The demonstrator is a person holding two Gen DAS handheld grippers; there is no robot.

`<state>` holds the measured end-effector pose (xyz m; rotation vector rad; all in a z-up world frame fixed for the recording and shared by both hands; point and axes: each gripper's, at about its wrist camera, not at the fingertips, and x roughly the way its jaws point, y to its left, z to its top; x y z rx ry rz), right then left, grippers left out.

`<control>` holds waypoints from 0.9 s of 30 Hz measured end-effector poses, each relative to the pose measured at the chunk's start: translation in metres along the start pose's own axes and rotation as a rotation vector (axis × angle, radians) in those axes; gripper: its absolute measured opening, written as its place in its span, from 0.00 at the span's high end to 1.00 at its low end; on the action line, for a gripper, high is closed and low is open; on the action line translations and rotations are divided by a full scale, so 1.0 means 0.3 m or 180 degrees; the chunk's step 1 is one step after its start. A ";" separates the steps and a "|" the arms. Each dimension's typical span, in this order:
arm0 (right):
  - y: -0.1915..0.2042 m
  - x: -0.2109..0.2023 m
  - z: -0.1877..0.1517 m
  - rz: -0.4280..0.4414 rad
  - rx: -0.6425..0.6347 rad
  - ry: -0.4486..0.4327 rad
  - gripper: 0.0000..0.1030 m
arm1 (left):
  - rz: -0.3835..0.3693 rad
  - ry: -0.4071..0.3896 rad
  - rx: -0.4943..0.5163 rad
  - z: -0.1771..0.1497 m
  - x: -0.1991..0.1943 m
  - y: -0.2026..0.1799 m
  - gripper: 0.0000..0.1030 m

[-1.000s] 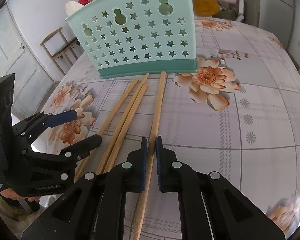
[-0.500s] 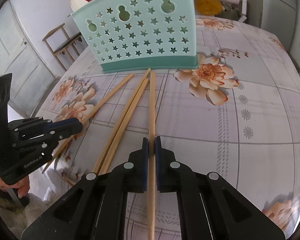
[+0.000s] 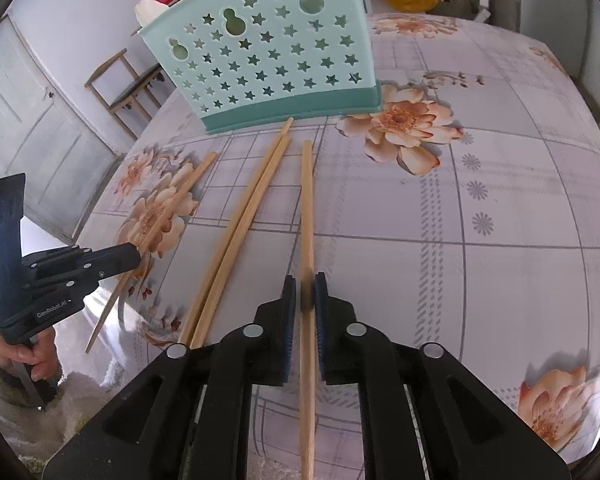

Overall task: Organize utensils
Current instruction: 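Grasp a wooden chopstick on the table with the right tool while the left tool grasps another, then lift both held chopsticks up toward the green holder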

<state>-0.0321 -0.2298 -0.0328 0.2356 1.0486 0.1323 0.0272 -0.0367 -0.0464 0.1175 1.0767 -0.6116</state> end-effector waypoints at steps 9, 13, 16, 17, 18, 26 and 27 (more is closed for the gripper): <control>0.034 0.037 0.040 -0.0054 -0.0140 -0.0035 0.80 | 0.0146 -0.0008 0.0131 0.066 0.043 -0.017 0.76; 0.037 0.052 0.061 -0.0091 -0.0179 -0.0074 0.81 | 0.0221 -0.0042 0.0213 0.104 0.070 -0.027 0.77; 0.034 0.064 0.082 -0.0095 -0.0193 -0.0093 0.82 | 0.0304 -0.0068 0.0310 0.129 0.090 -0.042 0.77; 0.034 0.068 0.088 -0.0105 -0.0201 -0.0098 0.84 | 0.0317 -0.0076 0.0330 0.136 0.096 -0.044 0.77; 0.034 0.070 0.092 -0.0109 -0.0207 -0.0102 0.84 | 0.0338 -0.0085 0.0347 0.145 0.101 -0.047 0.77; 0.038 0.099 0.137 -0.0126 -0.0241 -0.0152 0.89 | 0.0464 -0.0142 0.0438 0.197 0.141 -0.070 0.77; 0.038 0.102 0.139 -0.0140 -0.0241 -0.0159 0.90 | 0.0484 -0.0150 0.0445 0.200 0.144 -0.072 0.77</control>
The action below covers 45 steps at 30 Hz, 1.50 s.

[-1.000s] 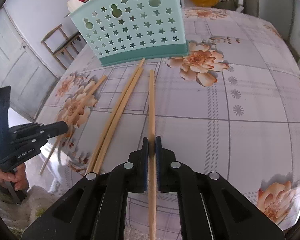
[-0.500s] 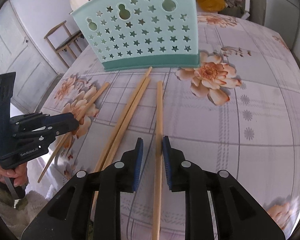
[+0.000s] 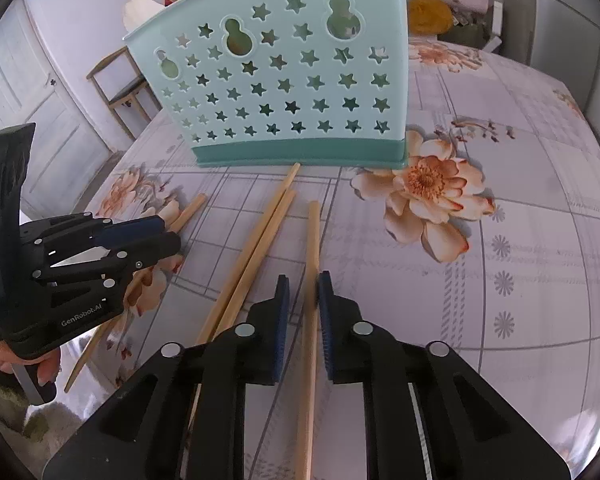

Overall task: Organize utensils
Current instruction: 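Lift both held chopsticks up toward the green holder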

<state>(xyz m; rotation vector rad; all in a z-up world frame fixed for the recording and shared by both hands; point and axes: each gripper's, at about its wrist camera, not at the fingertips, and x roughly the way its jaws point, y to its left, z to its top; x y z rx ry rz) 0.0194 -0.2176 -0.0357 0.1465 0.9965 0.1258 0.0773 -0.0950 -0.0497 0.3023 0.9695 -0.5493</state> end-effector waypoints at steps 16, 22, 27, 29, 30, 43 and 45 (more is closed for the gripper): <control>-0.076 -0.087 0.020 0.0234 0.0369 -0.0245 0.95 | 0.0180 -0.0066 0.0128 0.010 0.008 -0.048 0.91; -0.093 -0.143 0.033 0.0340 0.0462 -0.0363 0.95 | 0.0222 -0.0082 0.0161 0.007 0.006 -0.062 0.91; -0.091 -0.167 0.043 0.0414 0.0502 -0.0412 0.95 | 0.0226 -0.0084 0.0163 0.006 0.005 -0.069 0.91; -0.080 -0.160 0.047 0.0414 0.0500 -0.0424 0.95 | 0.0225 -0.0085 0.0159 0.007 0.005 -0.069 0.91; -0.079 -0.162 0.049 0.0417 0.0501 -0.0431 0.95 | 0.0219 -0.0086 0.0152 0.008 0.004 -0.070 0.91; -0.076 -0.172 0.050 0.0438 0.0501 -0.0465 0.95 | 0.0145 -0.0227 0.0061 0.035 -0.014 -0.034 0.94; -0.078 -0.178 0.051 0.0431 0.0502 -0.0475 0.95 | 0.0078 -0.0342 -0.0039 0.045 -0.055 -0.008 0.94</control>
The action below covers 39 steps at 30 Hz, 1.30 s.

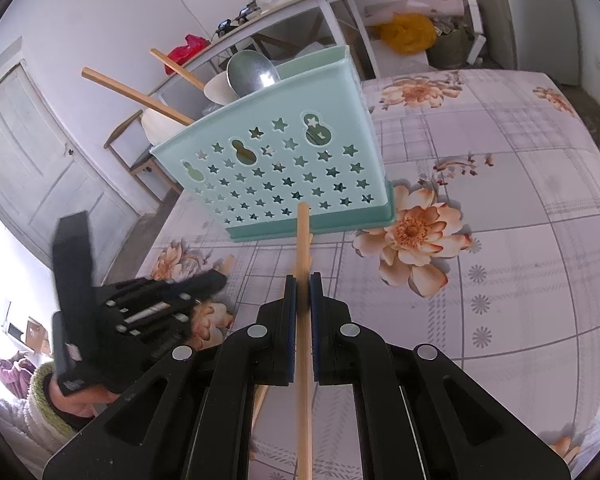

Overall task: Organize utensils
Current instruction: 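Lift both held chopsticks up toward the green holder, then insert the chopstick into the holder and open the left tool while the right tool holds its chopstick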

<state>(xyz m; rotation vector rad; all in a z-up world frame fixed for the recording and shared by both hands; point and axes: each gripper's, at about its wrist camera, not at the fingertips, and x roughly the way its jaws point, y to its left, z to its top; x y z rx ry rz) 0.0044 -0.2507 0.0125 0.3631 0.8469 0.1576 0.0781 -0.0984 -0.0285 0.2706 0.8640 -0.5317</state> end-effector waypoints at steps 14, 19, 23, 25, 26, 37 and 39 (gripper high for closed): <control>0.001 -0.015 0.010 0.0020 0.0023 -0.0066 0.95 | -0.0833 -0.1314 -0.0802 0.147 -0.433 0.215 0.94; -0.008 -0.017 0.010 0.0030 0.0054 -0.0080 0.95 | -0.1003 -0.1663 -0.0853 0.229 -0.504 0.237 0.94; -0.023 -0.020 0.011 0.0036 0.0094 -0.0093 0.95 | -0.1106 -0.1953 -0.0830 0.296 -0.559 0.232 0.94; -0.031 -0.020 0.012 0.0037 0.0114 -0.0095 0.95 | -0.1137 -0.2110 -0.0820 0.336 -0.584 0.228 0.94; -0.034 -0.021 0.012 0.0039 0.0118 -0.0093 0.95 | -0.1139 -0.2167 -0.0813 0.344 -0.596 0.227 0.94; -0.053 -0.022 0.020 0.0052 0.0131 -0.0101 0.95 | -0.0864 -0.2730 -0.0810 0.466 -0.649 0.229 0.94; -0.054 -0.022 0.021 0.0055 0.0134 -0.0102 0.95 | -0.0749 -0.2787 -0.0784 0.472 -0.643 0.225 0.94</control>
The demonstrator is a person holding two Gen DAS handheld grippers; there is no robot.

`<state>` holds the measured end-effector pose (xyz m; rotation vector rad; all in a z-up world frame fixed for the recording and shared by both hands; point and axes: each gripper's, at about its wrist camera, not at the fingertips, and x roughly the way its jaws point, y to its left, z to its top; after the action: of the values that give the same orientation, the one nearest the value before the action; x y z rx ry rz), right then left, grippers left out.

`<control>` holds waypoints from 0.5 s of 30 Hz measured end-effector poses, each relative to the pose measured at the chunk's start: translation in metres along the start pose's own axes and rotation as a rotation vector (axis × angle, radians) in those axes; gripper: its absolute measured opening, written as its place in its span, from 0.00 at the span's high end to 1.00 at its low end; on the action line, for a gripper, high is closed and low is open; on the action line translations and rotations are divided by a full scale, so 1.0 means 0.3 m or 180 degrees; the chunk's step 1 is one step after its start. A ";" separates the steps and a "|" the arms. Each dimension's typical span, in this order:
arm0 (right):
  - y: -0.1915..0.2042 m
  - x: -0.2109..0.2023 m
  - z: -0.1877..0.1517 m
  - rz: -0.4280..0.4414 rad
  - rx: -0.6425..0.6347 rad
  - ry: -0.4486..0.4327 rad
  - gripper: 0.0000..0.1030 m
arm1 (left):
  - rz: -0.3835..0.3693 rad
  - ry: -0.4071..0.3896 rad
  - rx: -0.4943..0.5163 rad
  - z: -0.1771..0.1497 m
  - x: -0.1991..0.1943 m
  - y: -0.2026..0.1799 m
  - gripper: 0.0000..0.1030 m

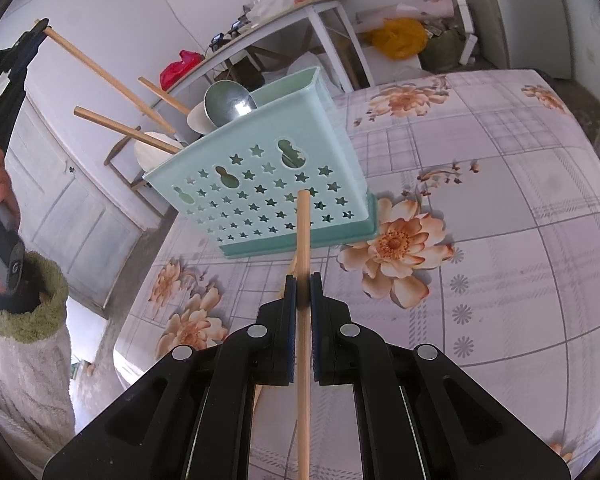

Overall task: Organize utensils
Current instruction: 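Insert the chopstick into the holder and open the left tool while the right tool holds its chopstick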

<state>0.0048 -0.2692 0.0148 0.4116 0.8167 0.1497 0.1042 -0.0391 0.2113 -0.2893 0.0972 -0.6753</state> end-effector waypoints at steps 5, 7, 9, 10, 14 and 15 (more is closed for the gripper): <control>-0.002 0.000 0.001 0.0000 -0.0001 0.0001 0.95 | 0.0144 -0.0041 0.0067 -0.036 0.042 0.006 0.94; -0.003 -0.001 0.001 0.0002 0.0006 -0.0002 0.95 | 0.0187 -0.0007 0.0046 -0.063 0.064 0.014 0.94; -0.012 -0.003 0.003 0.0001 0.0010 -0.0008 0.95 | 0.0215 0.0069 -0.0012 -0.096 0.090 0.027 0.94; -0.016 -0.004 0.003 0.0000 0.0010 -0.0010 0.95 | 0.0218 0.0106 -0.0049 -0.110 0.099 0.031 0.94; -0.023 -0.006 0.002 -0.0013 0.0009 -0.0013 0.95 | 0.0212 0.0246 -0.0201 -0.161 0.126 0.056 0.94; -0.025 -0.006 0.002 -0.0016 0.0011 -0.0013 0.95 | 0.0215 0.0274 -0.0224 -0.172 0.132 0.061 0.94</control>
<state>0.0038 -0.2767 0.0133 0.4128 0.8139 0.1429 0.1366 -0.0625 0.1568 -0.3232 0.2125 -0.6180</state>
